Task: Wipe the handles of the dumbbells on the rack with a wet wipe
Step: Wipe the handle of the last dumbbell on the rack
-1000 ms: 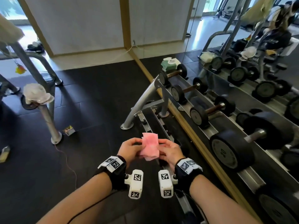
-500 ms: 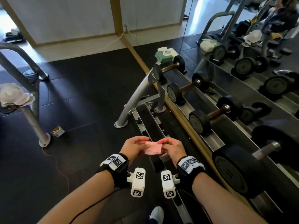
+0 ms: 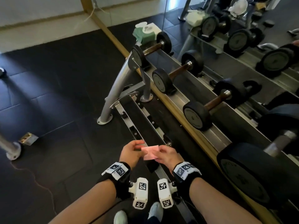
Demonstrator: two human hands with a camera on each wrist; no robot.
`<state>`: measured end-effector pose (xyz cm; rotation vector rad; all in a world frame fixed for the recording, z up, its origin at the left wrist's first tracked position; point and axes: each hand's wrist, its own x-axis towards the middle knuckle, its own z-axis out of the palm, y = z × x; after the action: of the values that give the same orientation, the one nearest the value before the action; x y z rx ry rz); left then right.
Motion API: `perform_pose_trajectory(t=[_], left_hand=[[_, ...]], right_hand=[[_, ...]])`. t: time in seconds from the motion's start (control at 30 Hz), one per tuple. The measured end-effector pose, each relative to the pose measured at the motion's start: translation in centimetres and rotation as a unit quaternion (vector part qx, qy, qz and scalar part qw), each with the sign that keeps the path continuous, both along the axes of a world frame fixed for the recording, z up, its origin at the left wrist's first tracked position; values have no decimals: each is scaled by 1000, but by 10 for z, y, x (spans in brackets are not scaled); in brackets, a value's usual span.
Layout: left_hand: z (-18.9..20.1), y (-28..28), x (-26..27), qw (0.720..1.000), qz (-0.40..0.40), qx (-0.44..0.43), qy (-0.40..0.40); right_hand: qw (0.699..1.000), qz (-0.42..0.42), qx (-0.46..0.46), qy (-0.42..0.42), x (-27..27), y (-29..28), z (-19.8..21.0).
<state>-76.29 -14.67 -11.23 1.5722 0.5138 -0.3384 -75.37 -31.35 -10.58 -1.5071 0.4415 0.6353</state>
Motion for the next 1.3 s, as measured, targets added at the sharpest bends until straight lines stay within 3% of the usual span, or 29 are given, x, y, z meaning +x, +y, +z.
perform_pose_trajectory(t=[0.13, 0.27, 0.47, 0.6, 0.67, 0.77, 0.83, 1.03, 1.17, 1.3], left_hand=[[-52, -6, 14, 999, -37, 14, -15], [-108, -13, 22, 999, -47, -2, -13], [-188, -12, 19, 990, -103, 97, -18], [-227, -18, 35, 970, -157, 184, -21], [-243, -19, 42, 958, -193, 213, -5], [-261, -15, 45, 934, -247, 258, 21], [-269, -10, 45, 933, -245, 264, 19], [-274, -4, 50, 933, -243, 266, 12], [-276, -2, 51, 929, -255, 268, 8], [-277, -1, 51, 930, -254, 263, 8]], right_hand=[[999, -36, 27, -14, 0, -1, -47], [991, -132, -17, -4, 0, -19, -108], [931, -344, -94, 74, -9, -61, -204], [938, -268, -210, 66, 1, -69, -256], [930, -269, -243, 59, 8, -69, -276], [906, -348, -232, 68, 23, -66, -302], [901, -380, -204, 48, 33, -63, -312], [937, -316, -149, -28, 36, -53, -336], [937, -317, -130, -64, 37, -47, -342], [944, -318, -85, -29, 31, -27, -340]])
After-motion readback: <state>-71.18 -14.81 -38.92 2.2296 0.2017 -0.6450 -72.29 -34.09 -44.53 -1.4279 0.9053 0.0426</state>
